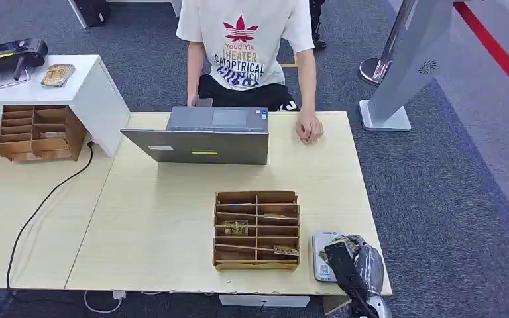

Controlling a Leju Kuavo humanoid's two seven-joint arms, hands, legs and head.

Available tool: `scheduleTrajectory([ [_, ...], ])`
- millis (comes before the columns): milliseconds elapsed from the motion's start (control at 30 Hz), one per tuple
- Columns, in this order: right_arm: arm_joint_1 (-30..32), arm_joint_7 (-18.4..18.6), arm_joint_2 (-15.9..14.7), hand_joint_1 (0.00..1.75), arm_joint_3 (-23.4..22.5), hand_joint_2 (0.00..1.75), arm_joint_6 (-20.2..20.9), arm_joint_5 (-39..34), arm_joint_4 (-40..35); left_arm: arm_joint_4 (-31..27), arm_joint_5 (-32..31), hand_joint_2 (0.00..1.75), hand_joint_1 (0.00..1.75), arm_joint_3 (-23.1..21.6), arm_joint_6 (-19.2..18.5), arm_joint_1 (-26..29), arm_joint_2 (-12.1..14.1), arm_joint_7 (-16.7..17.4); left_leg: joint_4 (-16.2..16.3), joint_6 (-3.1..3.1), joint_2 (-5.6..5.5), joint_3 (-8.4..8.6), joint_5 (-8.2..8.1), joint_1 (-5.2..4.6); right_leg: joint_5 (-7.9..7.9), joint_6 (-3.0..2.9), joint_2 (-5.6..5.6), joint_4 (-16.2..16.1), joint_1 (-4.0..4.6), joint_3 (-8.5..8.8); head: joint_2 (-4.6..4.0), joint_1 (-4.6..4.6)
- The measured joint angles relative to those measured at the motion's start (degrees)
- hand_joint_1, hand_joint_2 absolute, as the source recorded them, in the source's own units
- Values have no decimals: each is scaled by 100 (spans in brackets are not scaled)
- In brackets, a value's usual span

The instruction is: Pass the card to the sensor for recognition and then transmit it.

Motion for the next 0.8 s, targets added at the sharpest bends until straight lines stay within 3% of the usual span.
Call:
scheduleTrajectory([
  [800,3,-11,0,175,2,175,-11,-13,2,0,0,0,0,0,9,0,0,0,0,0,0,0,0,0,0,0,0,0,0,0,0,0],
])
